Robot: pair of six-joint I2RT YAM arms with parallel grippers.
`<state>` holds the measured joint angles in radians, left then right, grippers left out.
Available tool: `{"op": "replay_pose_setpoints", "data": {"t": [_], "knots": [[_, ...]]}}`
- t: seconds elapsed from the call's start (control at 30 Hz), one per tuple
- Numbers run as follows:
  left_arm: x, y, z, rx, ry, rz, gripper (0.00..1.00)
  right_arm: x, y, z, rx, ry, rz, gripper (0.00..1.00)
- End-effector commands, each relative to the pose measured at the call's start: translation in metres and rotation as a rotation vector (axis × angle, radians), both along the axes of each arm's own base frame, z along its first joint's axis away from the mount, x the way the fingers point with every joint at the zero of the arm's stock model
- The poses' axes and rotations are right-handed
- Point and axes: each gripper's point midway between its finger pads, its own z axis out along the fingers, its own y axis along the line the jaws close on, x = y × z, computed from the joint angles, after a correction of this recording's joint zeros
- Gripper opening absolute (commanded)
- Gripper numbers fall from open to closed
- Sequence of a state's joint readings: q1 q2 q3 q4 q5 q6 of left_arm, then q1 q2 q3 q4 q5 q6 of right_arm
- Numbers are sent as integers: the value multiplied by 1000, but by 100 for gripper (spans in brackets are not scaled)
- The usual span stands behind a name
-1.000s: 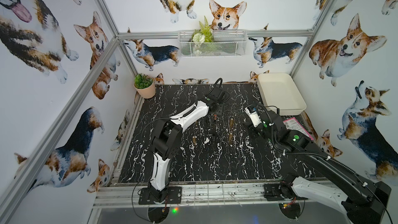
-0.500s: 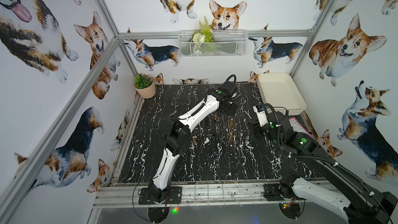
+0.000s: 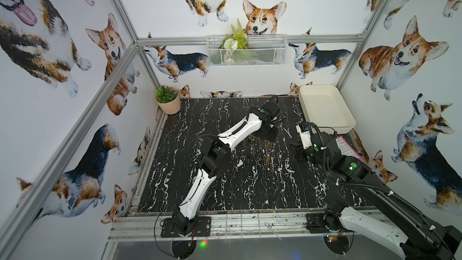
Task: Open the lipstick cap
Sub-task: Pick up the lipstick at the center of the board.
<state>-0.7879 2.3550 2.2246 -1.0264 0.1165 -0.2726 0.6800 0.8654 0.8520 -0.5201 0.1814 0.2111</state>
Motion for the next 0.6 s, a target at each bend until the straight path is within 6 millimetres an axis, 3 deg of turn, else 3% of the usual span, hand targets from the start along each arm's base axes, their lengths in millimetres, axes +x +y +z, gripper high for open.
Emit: {"op": "replay_pose_setpoints", "data": {"t": [0.0, 0.57], "knots": [[2, 6, -8, 41, -4, 4, 60, 3, 3, 4, 20, -15, 0, 46], [20, -4, -29, 56, -36, 14, 46, 4, 4, 3, -7, -13, 16, 46]]}}
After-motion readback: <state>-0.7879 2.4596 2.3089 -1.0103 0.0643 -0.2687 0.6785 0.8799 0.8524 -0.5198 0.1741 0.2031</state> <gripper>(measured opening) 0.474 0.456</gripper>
